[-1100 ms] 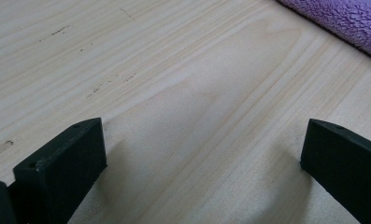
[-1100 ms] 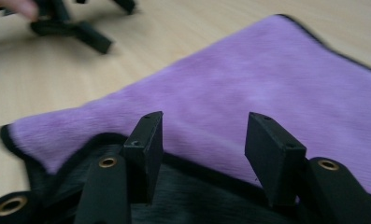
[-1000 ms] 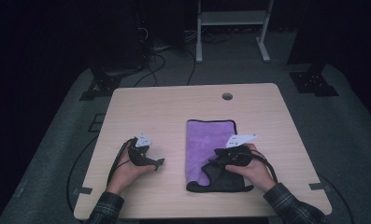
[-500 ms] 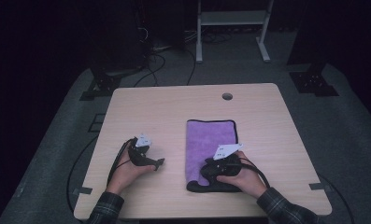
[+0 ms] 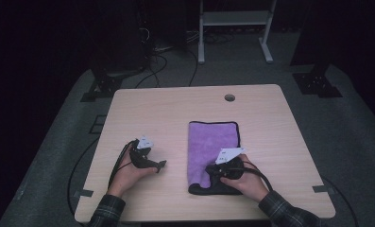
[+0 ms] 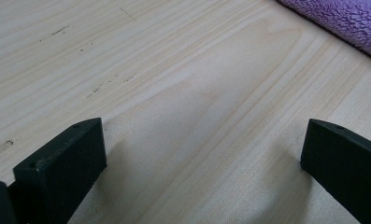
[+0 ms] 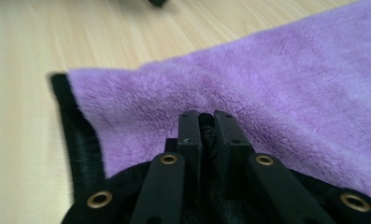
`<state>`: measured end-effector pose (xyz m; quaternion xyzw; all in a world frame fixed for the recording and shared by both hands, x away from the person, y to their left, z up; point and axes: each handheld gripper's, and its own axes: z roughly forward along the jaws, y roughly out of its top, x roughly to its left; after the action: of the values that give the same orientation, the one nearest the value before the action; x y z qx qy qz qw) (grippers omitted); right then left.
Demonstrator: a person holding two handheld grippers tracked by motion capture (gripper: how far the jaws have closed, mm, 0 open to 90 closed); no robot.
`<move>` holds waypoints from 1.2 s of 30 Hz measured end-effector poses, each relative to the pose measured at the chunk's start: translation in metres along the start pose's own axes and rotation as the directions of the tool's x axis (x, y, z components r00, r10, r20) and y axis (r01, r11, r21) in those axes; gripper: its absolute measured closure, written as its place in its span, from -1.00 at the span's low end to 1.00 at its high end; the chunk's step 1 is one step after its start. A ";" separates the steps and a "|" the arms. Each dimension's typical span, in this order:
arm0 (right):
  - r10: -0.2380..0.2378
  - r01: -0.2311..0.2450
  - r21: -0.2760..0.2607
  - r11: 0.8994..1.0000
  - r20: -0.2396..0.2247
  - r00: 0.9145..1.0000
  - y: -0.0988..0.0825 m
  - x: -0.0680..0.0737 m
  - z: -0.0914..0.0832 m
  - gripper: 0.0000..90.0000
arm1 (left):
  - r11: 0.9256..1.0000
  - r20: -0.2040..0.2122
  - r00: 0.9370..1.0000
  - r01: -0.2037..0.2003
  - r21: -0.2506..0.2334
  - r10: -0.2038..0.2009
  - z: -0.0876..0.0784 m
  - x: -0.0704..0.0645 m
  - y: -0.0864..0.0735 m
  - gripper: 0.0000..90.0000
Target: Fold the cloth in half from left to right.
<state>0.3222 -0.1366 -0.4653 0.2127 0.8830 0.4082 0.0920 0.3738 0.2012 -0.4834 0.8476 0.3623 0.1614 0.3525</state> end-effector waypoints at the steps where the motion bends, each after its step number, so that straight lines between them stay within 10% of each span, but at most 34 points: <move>1: 0.000 0.000 0.000 1.000 0.000 1.000 0.000 0.000 0.000 0.80 | 1.000 0.000 1.000 0.000 0.000 0.000 0.000 0.000 0.000 -1.00; 11: 0.086 -0.088 -0.077 0.993 -0.033 0.996 -0.015 -0.007 -0.042 0.81 | 1.000 0.000 1.000 0.000 0.000 0.000 0.000 0.000 0.000 -1.00; 28: 0.174 -0.171 -0.057 0.984 0.053 0.983 -0.066 0.002 -0.088 0.69 | 1.000 -0.001 1.000 0.008 -0.001 -0.008 0.000 -0.001 0.000 -1.00; 36: 0.199 -0.186 -0.154 0.970 0.072 0.977 -0.063 -0.001 -0.102 0.49 | 1.000 -0.002 1.000 0.008 -0.001 -0.008 0.000 -0.001 0.000 -1.00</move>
<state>0.2697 -0.2428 -0.4473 0.3077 0.8210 0.4692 0.1057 0.3727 0.2007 -0.4835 0.8459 0.3658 0.1609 0.3533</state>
